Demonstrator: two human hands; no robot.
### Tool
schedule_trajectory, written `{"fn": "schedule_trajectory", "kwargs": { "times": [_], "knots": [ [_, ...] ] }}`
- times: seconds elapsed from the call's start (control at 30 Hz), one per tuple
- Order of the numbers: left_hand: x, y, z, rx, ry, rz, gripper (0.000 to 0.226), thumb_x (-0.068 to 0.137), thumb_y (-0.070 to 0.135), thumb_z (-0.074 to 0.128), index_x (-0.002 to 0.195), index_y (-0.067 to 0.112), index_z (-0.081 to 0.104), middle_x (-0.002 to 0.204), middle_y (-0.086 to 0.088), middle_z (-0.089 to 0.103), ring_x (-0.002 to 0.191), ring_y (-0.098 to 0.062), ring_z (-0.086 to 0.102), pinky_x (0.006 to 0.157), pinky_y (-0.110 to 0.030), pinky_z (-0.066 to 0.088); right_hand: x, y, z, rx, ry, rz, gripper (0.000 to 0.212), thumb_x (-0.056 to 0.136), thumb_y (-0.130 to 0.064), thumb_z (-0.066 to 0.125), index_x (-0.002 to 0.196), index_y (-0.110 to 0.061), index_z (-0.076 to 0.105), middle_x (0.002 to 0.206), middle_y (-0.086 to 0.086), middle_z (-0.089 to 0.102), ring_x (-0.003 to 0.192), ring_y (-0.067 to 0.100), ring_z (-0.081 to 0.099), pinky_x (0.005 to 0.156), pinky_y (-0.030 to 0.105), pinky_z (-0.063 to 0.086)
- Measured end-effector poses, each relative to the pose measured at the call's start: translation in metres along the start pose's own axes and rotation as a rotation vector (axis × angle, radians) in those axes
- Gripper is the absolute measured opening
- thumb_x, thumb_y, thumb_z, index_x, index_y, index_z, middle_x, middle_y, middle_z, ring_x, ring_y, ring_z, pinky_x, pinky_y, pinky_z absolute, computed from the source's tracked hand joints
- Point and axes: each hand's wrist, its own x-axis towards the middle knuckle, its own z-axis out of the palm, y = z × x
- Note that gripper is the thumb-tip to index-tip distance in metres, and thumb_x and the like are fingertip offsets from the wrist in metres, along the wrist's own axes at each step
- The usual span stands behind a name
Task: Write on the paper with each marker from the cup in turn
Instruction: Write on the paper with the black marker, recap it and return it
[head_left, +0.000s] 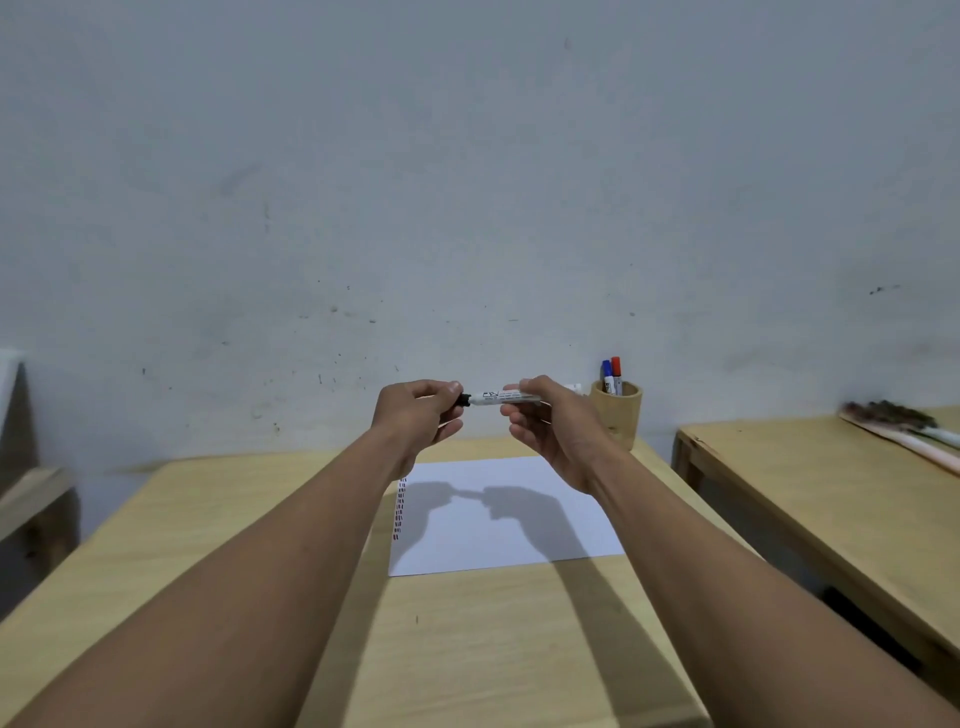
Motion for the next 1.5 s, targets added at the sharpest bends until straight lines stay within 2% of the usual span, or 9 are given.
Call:
{"fn": "schedule_trajectory", "kwargs": {
  "times": [0.43, 0.6, 0.7, 0.87, 1.03, 1.17, 1.23, 1.37, 1.5],
  "knots": [
    [-0.001, 0.005, 0.018, 0.050, 0.018, 0.154, 0.010, 0.090, 0.011, 0.071, 0.084, 0.005, 0.075, 0.081, -0.012, 0.072, 0.066, -0.018, 0.066, 0.078, -0.033, 0.062, -0.001, 0.001, -0.018, 0.120, 0.000, -0.048, 0.014, 0.089, -0.010, 0.076, 0.083, -0.007, 0.064, 0.077, 0.014, 0.073, 0.066, 0.014, 0.072, 0.060, 0.020, 0.061],
    [0.001, 0.004, 0.020, 0.123, 0.045, 0.200, 0.010, 0.090, 0.013, 0.072, 0.083, 0.009, 0.076, 0.079, -0.009, 0.073, 0.070, -0.018, 0.068, 0.082, -0.037, 0.062, 0.000, -0.008, -0.031, -0.313, -0.007, -0.046, 0.015, 0.085, -0.026, 0.082, 0.080, -0.016, 0.071, 0.083, 0.004, 0.075, 0.074, 0.011, 0.063, 0.065, 0.026, 0.055],
    [0.005, 0.009, 0.030, 0.188, 0.017, 0.236, 0.006, 0.090, 0.016, 0.072, 0.085, 0.016, 0.077, 0.086, -0.008, 0.076, 0.079, -0.018, 0.073, 0.085, -0.039, 0.061, 0.002, -0.021, -0.041, -0.624, -0.045, -0.069, 0.014, 0.087, -0.031, 0.079, 0.094, -0.019, 0.080, 0.088, -0.002, 0.078, 0.084, 0.013, 0.059, 0.070, 0.029, 0.049],
    [0.016, 0.013, 0.068, 0.250, -0.030, 0.283, 0.013, 0.094, 0.026, 0.064, 0.086, 0.031, 0.073, 0.092, 0.001, 0.078, 0.093, -0.016, 0.074, 0.094, -0.043, 0.055, 0.002, -0.048, -0.056, -0.853, -0.077, -0.100, 0.018, 0.097, -0.024, 0.068, 0.109, -0.013, 0.075, 0.092, 0.005, 0.077, 0.074, 0.008, 0.058, 0.062, 0.024, 0.040],
    [0.035, -0.004, 0.112, 0.244, -0.028, 0.216, 0.032, 0.101, 0.027, 0.044, 0.122, 0.020, 0.066, 0.106, 0.000, 0.073, 0.091, -0.014, 0.069, 0.095, -0.042, 0.054, 0.027, -0.067, -0.092, -0.860, 0.046, -0.197, 0.011, 0.097, -0.015, 0.067, 0.103, -0.009, 0.073, 0.096, 0.011, 0.077, 0.072, 0.018, 0.055, 0.055, 0.024, 0.042],
    [0.052, -0.038, 0.139, 0.423, -0.054, 0.205, 0.036, 0.095, 0.016, 0.049, 0.128, 0.019, 0.063, 0.114, -0.003, 0.069, 0.100, -0.021, 0.066, 0.089, -0.033, 0.052, 0.054, -0.079, -0.118, -0.858, 0.194, -0.278, 0.004, 0.095, -0.009, 0.068, 0.098, -0.007, 0.068, 0.094, 0.014, 0.072, 0.067, 0.013, 0.060, 0.046, 0.008, 0.040],
    [0.058, -0.055, 0.153, 0.544, -0.082, 0.212, 0.039, 0.094, 0.018, 0.054, 0.133, 0.018, 0.060, 0.118, -0.004, 0.068, 0.104, -0.022, 0.063, 0.088, -0.028, 0.047, 0.069, -0.084, -0.128, -0.866, 0.242, -0.295, 0.005, 0.094, -0.009, 0.068, 0.098, -0.006, 0.067, 0.088, 0.010, 0.069, 0.063, 0.012, 0.062, 0.045, 0.010, 0.043],
    [0.078, -0.084, 0.179, 0.624, -0.159, 0.185, 0.060, 0.088, 0.027, 0.070, 0.143, 0.017, 0.049, 0.133, -0.007, 0.061, 0.117, -0.024, 0.061, 0.098, -0.034, 0.048, 0.105, -0.085, -0.148, -0.951, 0.362, -0.356, 0.014, 0.092, -0.018, 0.069, 0.103, -0.010, 0.068, 0.087, 0.002, 0.072, 0.080, 0.018, 0.072, 0.068, 0.032, 0.056],
    [0.098, -0.105, 0.202, 0.662, -0.200, 0.156, 0.088, 0.080, 0.044, 0.077, 0.152, 0.018, 0.034, 0.148, -0.010, 0.051, 0.132, -0.027, 0.051, 0.105, -0.039, 0.045, 0.129, -0.083, -0.162, -1.016, 0.448, -0.415, 0.008, 0.093, -0.017, 0.065, 0.101, -0.016, 0.065, 0.080, -0.007, 0.066, 0.073, 0.011, 0.063, 0.061, 0.026, 0.049]
  ]
}}
